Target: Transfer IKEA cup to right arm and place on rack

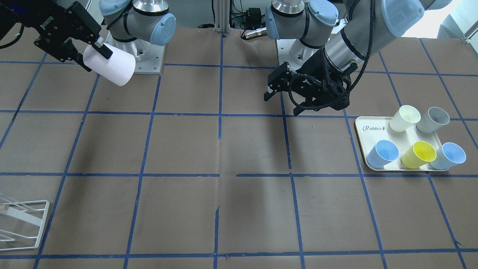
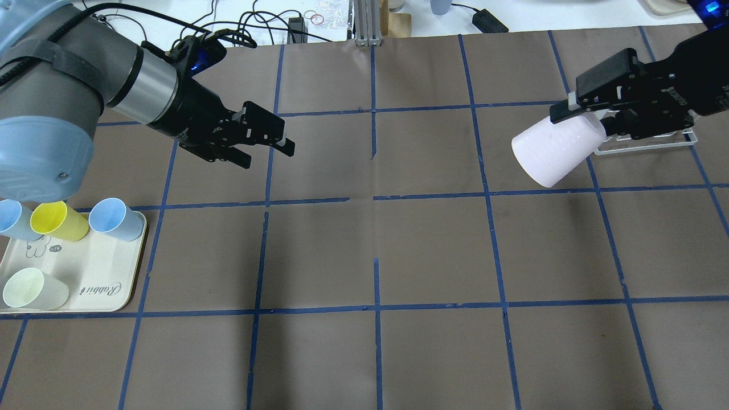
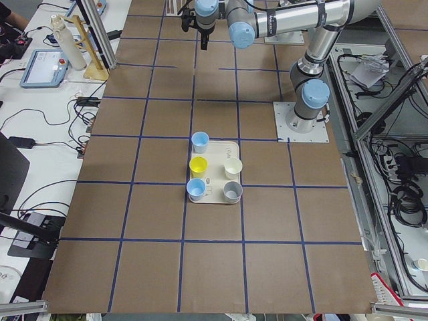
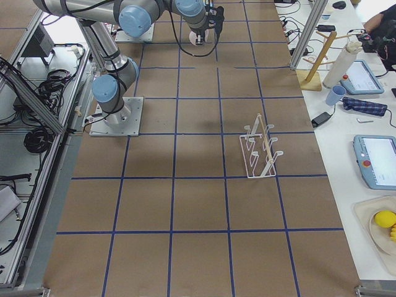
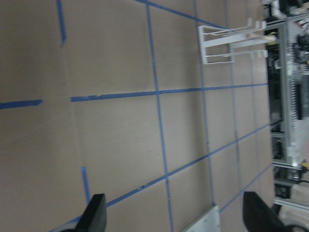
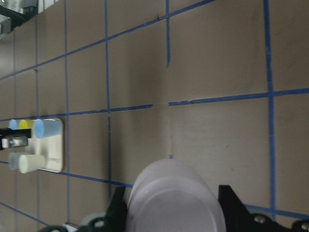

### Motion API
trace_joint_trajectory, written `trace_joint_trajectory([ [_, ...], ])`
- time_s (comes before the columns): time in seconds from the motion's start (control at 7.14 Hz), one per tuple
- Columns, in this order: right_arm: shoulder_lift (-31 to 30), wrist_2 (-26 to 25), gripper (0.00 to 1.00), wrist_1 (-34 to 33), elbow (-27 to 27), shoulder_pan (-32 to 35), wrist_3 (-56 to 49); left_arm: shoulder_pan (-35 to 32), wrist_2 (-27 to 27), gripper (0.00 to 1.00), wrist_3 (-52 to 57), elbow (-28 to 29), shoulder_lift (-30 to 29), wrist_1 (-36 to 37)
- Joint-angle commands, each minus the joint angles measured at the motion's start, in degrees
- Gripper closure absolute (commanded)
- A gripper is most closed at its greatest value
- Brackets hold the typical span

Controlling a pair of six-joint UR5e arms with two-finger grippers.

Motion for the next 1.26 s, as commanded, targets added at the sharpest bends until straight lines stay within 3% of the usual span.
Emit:
trace_joint_trajectory([
  [0.0, 0.4, -10.0, 0.99, -8.8, 0.2, 0.0, -8.7, -5.7, 20.0, 0.00, -1.3, 7.6, -0.9, -3.1],
  [0.14, 0.8, -13.3, 0.99, -12.3, 0.6, 0.0, -13.1, -7.2, 26.7, 0.00, -3.8, 10.7, -0.6, -7.3],
  [0.56, 5.5, -21.4, 0.99, -22.1, 0.5, -1.1, -14.6, -7.3, 27.4, 0.00, -14.9, 11.8, -1.0, -5.6],
  [1.12, 16.1, -22.1, 0.98, -36.3, -0.1, -4.7, -14.7, -0.2, 22.8, 0.00, -6.5, 10.7, 1.1, -7.5],
])
